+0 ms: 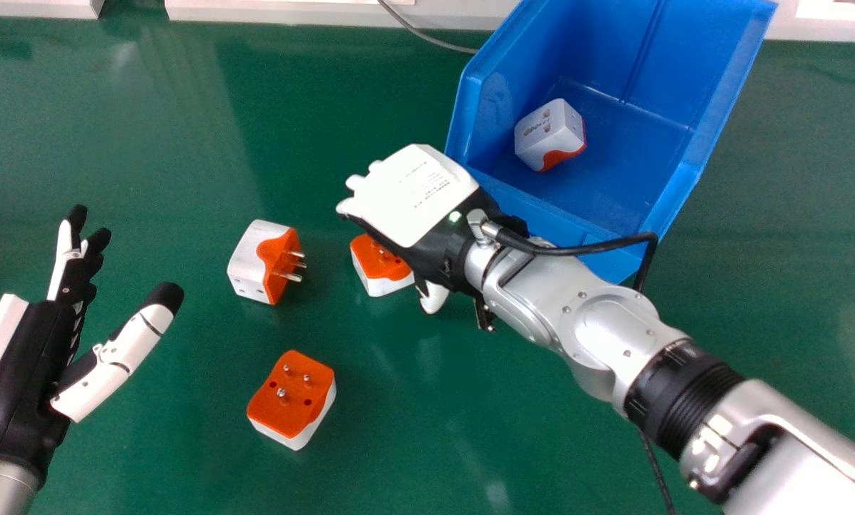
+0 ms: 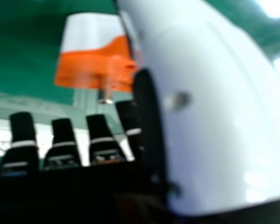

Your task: Pick all objects and put in blue box

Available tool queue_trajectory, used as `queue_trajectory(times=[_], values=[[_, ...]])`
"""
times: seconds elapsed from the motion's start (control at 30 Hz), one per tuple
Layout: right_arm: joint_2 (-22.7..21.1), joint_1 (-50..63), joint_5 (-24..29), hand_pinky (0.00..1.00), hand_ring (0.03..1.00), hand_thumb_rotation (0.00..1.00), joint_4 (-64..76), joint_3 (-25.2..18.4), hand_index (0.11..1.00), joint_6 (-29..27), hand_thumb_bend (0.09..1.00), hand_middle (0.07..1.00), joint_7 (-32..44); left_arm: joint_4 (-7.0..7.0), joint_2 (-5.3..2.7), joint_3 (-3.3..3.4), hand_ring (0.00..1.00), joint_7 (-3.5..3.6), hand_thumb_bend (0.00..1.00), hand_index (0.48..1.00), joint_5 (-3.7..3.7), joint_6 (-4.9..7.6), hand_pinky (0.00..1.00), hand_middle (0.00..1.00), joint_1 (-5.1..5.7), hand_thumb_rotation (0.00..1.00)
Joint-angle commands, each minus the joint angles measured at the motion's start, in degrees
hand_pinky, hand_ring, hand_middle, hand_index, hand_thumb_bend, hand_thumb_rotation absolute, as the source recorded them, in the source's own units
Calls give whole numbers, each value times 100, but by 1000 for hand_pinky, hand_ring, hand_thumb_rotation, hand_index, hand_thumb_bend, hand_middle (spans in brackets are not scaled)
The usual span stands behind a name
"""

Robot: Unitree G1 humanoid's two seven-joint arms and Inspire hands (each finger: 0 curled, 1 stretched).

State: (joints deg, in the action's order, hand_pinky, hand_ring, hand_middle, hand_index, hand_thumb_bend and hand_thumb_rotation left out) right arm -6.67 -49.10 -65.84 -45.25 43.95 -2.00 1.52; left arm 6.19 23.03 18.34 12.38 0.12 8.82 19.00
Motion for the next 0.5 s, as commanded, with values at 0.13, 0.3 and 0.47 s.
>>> queue_trajectory(times=[0.13,0.3,0.47], values=[[129,-304,125,780,881,149,-225,62,806,46,579,881,-131,274,-40,10,1000,-8,550,1000,-17,-29,1000,1000,85,633],[201,-341,242,791,877,173,-411,48,816,68,540,882,-44,387,-119,11,1000,-30,541,1000,-36,-130,1000,1000,99,608],[211,-319,371,770,859,154,-476,86,794,24,557,859,4,513,-144,10,1000,0,542,1000,-21,-206,1000,1000,128,622]])
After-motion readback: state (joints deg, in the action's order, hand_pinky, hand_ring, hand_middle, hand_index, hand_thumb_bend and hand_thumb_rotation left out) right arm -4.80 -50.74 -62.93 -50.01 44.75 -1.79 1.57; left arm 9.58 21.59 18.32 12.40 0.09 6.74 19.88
